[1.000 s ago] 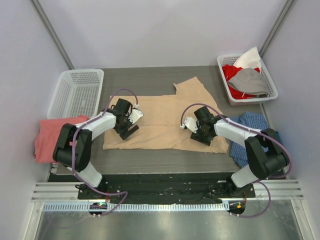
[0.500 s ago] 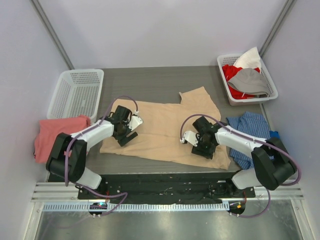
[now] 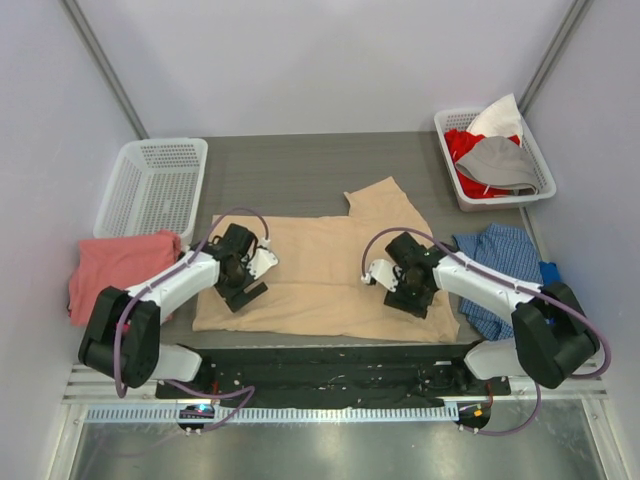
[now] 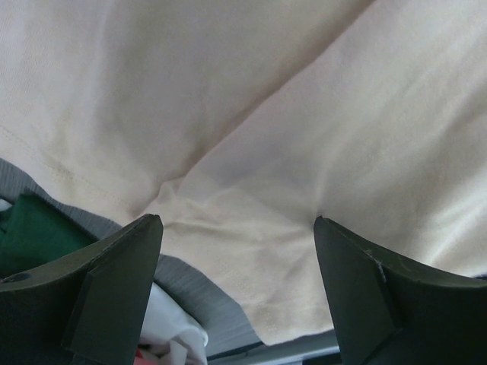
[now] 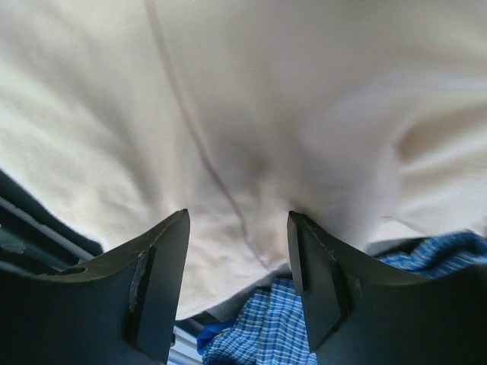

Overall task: Fold and stack the t-shirts
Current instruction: Grap the side of the flattened tshirt furthest away from the robot with both arms

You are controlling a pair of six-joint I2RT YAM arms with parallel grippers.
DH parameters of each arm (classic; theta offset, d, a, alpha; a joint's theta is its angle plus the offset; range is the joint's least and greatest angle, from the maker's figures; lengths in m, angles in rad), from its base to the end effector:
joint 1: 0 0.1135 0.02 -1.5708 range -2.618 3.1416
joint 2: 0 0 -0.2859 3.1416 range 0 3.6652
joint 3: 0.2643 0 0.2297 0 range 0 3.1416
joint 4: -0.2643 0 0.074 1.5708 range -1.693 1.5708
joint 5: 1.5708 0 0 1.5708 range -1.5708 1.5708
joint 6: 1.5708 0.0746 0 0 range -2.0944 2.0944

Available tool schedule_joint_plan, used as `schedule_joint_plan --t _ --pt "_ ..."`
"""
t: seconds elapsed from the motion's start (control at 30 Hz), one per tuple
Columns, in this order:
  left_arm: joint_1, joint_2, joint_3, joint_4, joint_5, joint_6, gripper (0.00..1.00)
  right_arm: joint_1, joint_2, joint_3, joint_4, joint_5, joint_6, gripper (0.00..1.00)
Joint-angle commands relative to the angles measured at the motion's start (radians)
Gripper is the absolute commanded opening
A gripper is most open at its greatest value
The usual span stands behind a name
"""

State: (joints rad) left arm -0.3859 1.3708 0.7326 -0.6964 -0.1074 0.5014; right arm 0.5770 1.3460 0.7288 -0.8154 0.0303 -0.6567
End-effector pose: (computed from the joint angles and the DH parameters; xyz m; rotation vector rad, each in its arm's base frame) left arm 0.1991 -0.0723 0.1657 1.2311 2.6335 0.1759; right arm 0.1624 0.1030 0.1657 -1.7353 2.4524 -0.0538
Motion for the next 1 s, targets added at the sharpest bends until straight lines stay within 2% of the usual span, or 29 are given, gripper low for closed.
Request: schedule_joint_plan --t 0.0,0.17,0.27,0.37,0.43,0.53,0.57,0.8,0.97 --pt "0.002 -0.050 0.100 -0.051 0.020 -0.020 0.87 0.004 -0.024 0.113 0.062 0.082 0.066 0.62" --pt "0.001 -0.056 0.201 -0.006 0.035 -0.037 0.88 0.004 -0.008 0.224 0.100 0.124 0.092 0.62" --pt "0.001 -0.026 0.241 0.043 0.029 -0.040 0.89 -0.003 0.021 0.268 0.195 0.202 0.103 0.62" --pt "0.004 0.032 0.275 0.096 0.015 -0.035 0.89 -0.072 0.090 0.320 0.339 0.221 0.133 0.61" --pt "0.010 0.063 0.295 0.115 0.031 -0.038 0.89 -0.155 0.146 0.397 0.432 0.166 0.199 0.61" --pt "0.012 0.125 0.336 0.141 0.043 -0.041 0.89 -0.230 0.303 0.547 0.453 0.068 0.252 0.60" --pt "0.013 0.138 0.355 0.159 0.043 -0.041 0.89 -0.238 0.390 0.584 0.458 0.051 0.267 0.60" --pt "0.050 0.244 0.425 0.201 0.084 -0.038 0.89 -0.269 0.657 0.872 0.469 -0.016 0.301 0.57" --pt "0.068 0.287 0.453 0.201 0.094 -0.020 0.89 -0.292 0.758 0.986 0.478 -0.058 0.336 0.55"
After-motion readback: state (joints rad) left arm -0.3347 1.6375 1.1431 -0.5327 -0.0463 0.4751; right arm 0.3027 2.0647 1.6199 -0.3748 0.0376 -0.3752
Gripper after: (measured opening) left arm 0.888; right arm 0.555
